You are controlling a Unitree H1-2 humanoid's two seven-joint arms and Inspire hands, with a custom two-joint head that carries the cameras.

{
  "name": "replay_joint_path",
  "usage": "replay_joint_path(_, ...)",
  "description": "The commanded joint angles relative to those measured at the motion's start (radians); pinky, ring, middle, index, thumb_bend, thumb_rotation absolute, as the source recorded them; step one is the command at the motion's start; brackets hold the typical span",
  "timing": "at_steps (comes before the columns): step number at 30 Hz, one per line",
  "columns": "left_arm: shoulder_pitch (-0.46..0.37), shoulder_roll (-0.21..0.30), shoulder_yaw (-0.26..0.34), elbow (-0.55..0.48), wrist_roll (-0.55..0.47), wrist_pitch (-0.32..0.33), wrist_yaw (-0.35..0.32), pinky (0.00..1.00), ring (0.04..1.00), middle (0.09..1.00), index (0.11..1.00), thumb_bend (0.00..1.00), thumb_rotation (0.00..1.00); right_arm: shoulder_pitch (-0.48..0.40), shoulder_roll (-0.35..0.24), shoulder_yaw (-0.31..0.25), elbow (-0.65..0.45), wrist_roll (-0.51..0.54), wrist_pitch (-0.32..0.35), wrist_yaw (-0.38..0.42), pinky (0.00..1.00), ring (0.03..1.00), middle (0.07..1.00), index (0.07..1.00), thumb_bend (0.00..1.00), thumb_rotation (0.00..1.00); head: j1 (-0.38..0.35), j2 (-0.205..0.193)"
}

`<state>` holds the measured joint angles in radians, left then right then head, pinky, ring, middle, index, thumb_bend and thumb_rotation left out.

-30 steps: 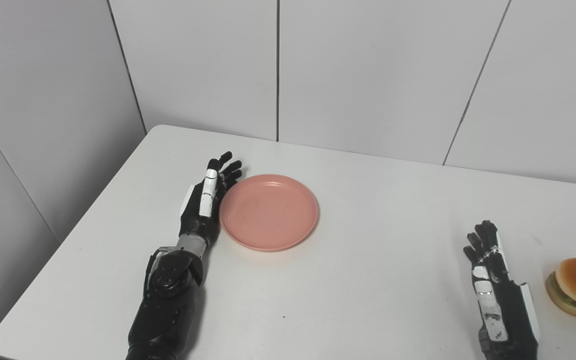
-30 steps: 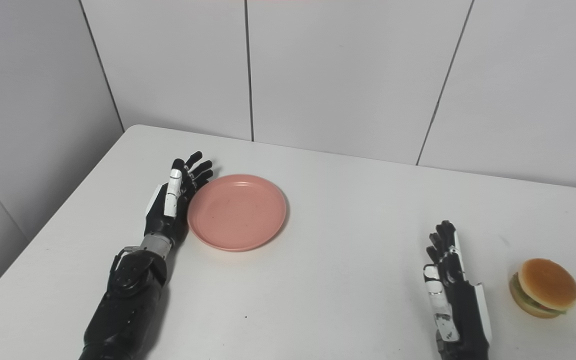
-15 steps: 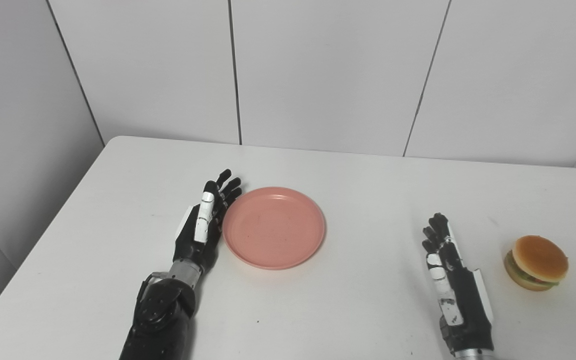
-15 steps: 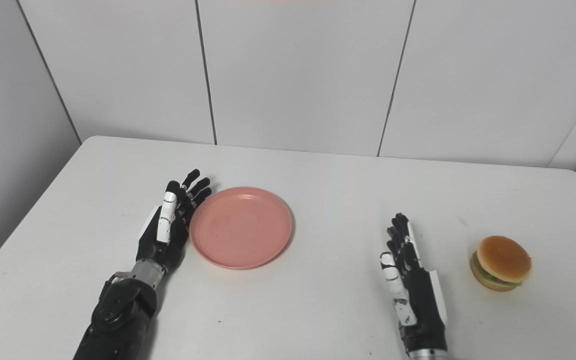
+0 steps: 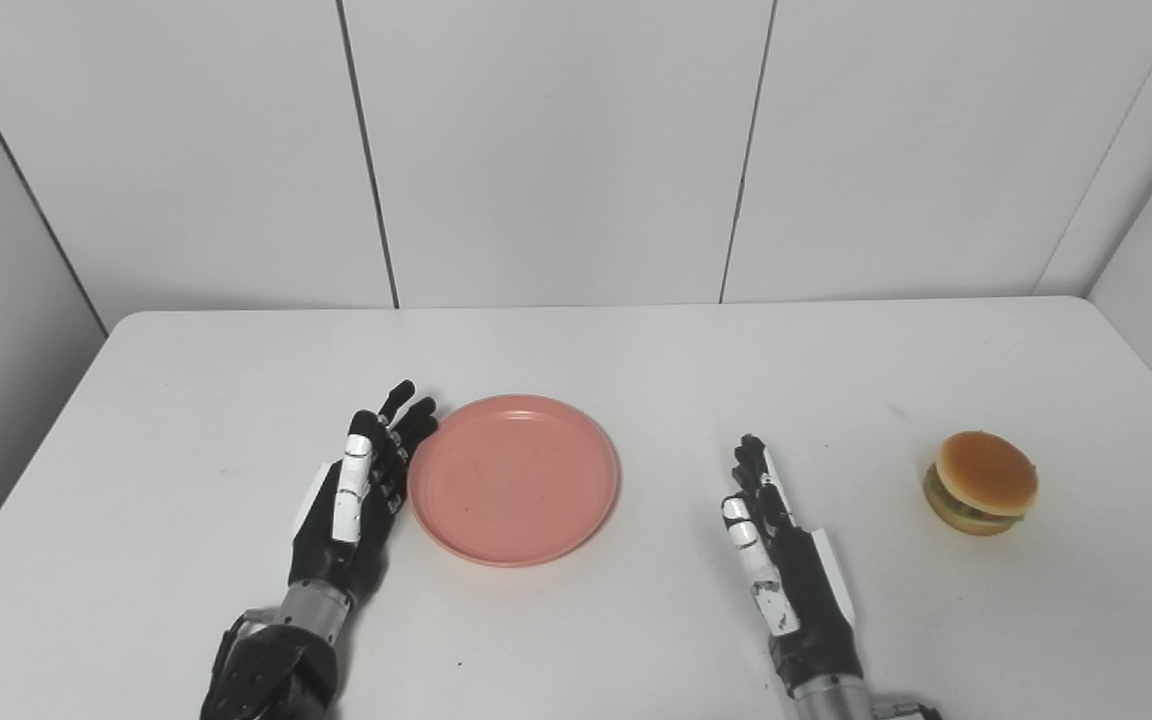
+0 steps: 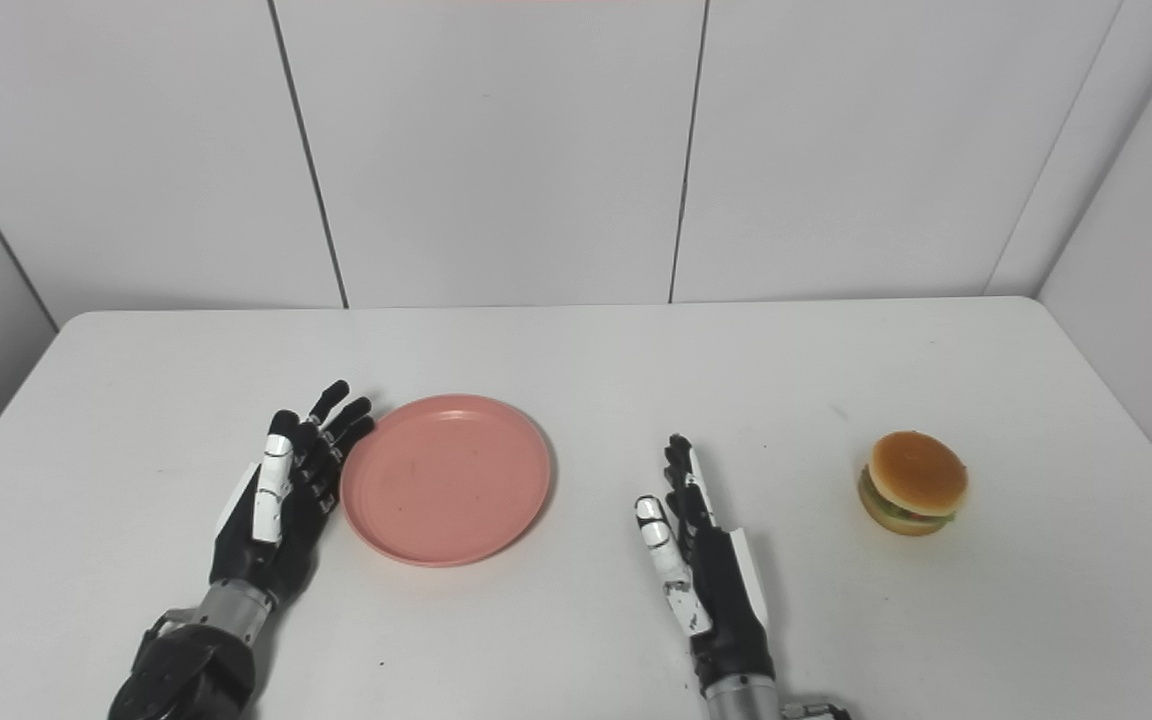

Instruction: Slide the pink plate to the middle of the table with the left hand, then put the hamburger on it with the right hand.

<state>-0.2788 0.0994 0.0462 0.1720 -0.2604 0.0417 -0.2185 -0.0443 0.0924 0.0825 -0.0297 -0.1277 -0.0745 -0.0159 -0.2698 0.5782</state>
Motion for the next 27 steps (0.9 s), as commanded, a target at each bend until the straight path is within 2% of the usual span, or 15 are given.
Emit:
replay_joint_path(1,0.026,0.007,-0.014,0.0,-0.009,0.041,-0.025,0.99,0.947,0.937,0.947,0.64,1.0,0.044,0.02,0.013,0.054,-0.018,0.023,-0.023,1.0,1.0,0.997,0.991,0.65,0.93,-0.015,0.008)
replay_joint_path(7,0.038,0.016,-0.02,-0.017,-0.017,0.047,-0.052,1.0,0.938,0.934,0.942,0.66,1.0,0.019,0.032,0.015,0.051,-0.076,0.075,-0.061,1.0,0.993,0.997,0.967,0.66,0.98,-0.029,0.027)
replay_joint_path(10,0.045,0.016,-0.025,-0.03,-0.024,0.053,-0.056,1.0,0.939,0.934,0.942,0.67,1.0,0.018,0.038,0.002,0.043,-0.05,0.079,-0.057,1.0,1.0,1.0,0.971,0.66,0.97,-0.028,0.036)
replay_joint_path(13,0.054,0.011,-0.031,-0.052,-0.022,0.063,-0.049,0.98,0.933,0.927,0.936,0.66,1.0,0.014,0.039,-0.01,0.039,-0.014,0.081,-0.047,1.0,1.0,1.0,0.986,0.67,0.91,-0.028,0.041)
replay_joint_path(15,0.06,0.004,-0.038,-0.069,-0.02,0.07,-0.044,0.98,0.933,0.926,0.934,0.66,1.0,0.013,0.033,-0.012,0.033,-0.01,0.089,-0.043,1.0,1.0,1.0,0.99,0.67,0.91,-0.015,0.057)
replay_joint_path(27,0.077,-0.022,-0.057,-0.115,-0.013,0.096,-0.028,1.0,0.945,0.932,0.943,0.64,1.0,0.017,0.009,-0.01,0.016,0.035,0.087,-0.021,1.0,1.0,1.0,1.0,0.67,0.89,0.009,0.067)
